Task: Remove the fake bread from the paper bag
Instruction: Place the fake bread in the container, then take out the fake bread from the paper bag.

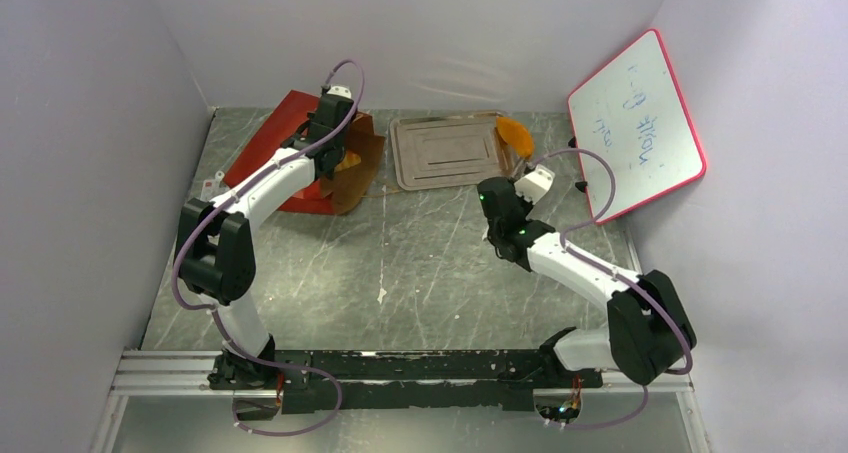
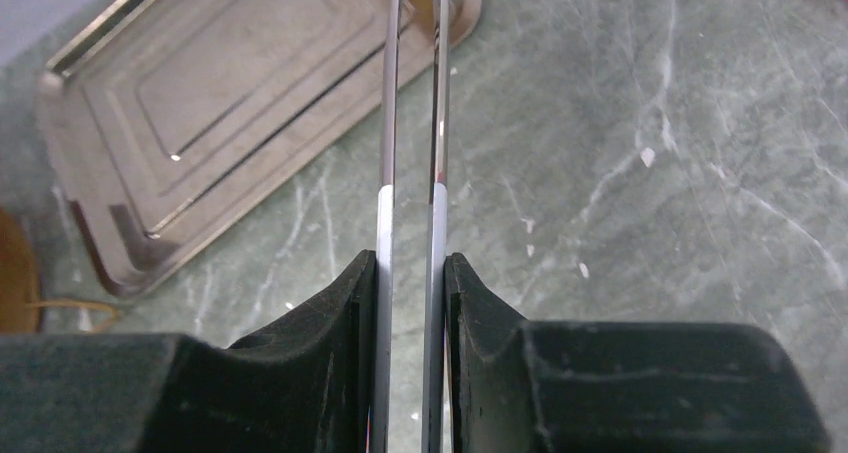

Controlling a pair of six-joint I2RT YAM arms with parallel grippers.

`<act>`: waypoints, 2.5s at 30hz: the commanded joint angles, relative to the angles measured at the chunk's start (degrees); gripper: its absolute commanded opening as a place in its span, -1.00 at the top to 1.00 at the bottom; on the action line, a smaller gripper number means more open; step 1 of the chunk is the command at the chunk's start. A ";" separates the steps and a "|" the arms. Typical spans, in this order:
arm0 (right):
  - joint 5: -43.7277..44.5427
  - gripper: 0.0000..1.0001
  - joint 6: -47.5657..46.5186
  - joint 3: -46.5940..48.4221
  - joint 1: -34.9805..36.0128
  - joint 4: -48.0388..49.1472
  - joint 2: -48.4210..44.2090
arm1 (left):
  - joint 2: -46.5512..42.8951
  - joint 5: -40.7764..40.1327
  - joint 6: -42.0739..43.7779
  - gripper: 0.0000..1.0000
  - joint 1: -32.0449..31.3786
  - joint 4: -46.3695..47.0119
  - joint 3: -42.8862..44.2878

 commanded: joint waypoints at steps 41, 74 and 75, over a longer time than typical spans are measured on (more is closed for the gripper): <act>-3.42 0.28 7.62 -4.06 0.12 -4.13 2.38 | -3.27 -0.78 -0.83 0.86 -1.43 0.50 -1.10; -28.05 0.65 -23.11 5.82 21.44 1.79 -0.49 | -15.50 7.54 6.01 0.86 -2.61 10.90 -15.27; -29.67 0.63 -23.92 6.08 21.73 1.91 -0.31 | -16.11 7.80 6.47 0.86 -2.66 11.65 -16.14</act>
